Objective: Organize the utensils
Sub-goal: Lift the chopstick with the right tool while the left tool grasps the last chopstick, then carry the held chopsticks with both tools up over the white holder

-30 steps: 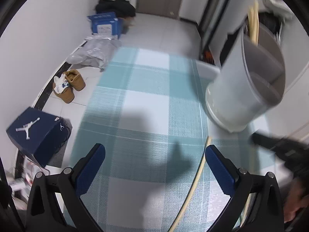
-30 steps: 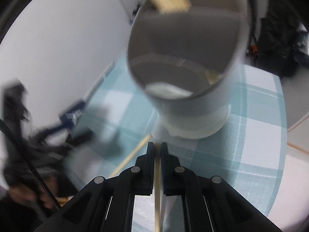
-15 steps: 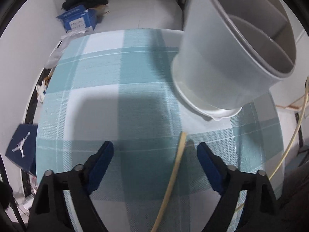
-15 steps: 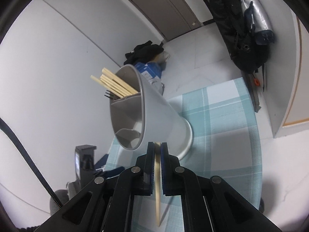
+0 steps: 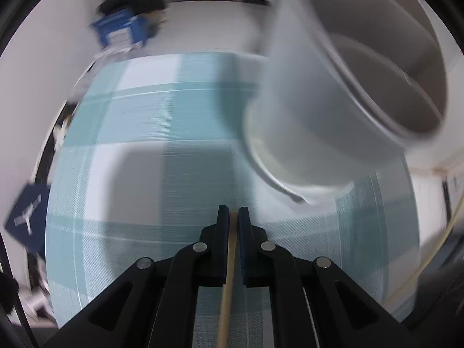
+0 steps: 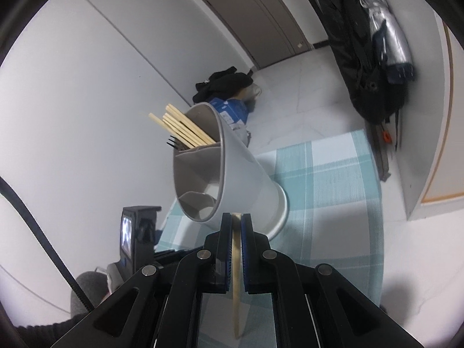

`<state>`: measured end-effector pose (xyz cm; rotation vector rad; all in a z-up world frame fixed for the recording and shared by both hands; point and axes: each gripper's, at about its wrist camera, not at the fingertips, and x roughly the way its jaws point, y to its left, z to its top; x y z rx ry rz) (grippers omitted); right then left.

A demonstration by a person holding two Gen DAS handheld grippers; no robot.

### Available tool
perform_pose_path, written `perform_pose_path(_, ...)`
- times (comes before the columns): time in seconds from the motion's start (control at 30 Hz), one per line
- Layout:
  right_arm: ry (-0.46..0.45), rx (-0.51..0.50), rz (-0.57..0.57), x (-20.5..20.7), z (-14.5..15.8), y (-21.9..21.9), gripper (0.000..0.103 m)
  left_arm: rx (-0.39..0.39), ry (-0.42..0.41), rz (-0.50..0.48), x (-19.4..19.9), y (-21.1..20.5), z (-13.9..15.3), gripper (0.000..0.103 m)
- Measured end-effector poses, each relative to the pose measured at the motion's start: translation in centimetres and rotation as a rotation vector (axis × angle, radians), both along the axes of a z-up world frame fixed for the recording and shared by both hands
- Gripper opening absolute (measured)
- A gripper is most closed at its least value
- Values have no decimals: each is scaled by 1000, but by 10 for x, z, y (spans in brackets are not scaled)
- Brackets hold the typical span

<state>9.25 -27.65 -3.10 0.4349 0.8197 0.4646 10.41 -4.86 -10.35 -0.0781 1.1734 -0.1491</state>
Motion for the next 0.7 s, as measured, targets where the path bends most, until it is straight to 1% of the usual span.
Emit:
perform_pose_path(0.03, -8, -6, 3, -1, 1, 1, 5, -30, -5, 28, -1, 6, 2, 3)
perform_pose_path(0.1, -32, -16, 15, -5, 6, 6, 5, -84, -45, 89, -5, 20, 14, 3)
perform_pose_path(0.27, -90, -56, 32, -14, 16, 18, 5, -173, -184, 164, -23, 41, 57, 3)
perform_pose_path(0.37, -114, -69, 30, -19, 21, 24, 5, -215, -266, 174, -36, 46, 81, 3)
perform_pose_path(0.5, -150, -100, 26, -25, 27, 32, 5, -225, -340, 157, -43, 38, 100, 3)
perform_pose_path(0.57, -169, -121, 30, -28, 29, 37, 5, -229, -348, 144, -31, 44, 99, 3)
perform_pose_path(0.7, -215, -173, 49, -36, 34, 52, 5, -231, -348, 123, -30, 48, 100, 2)
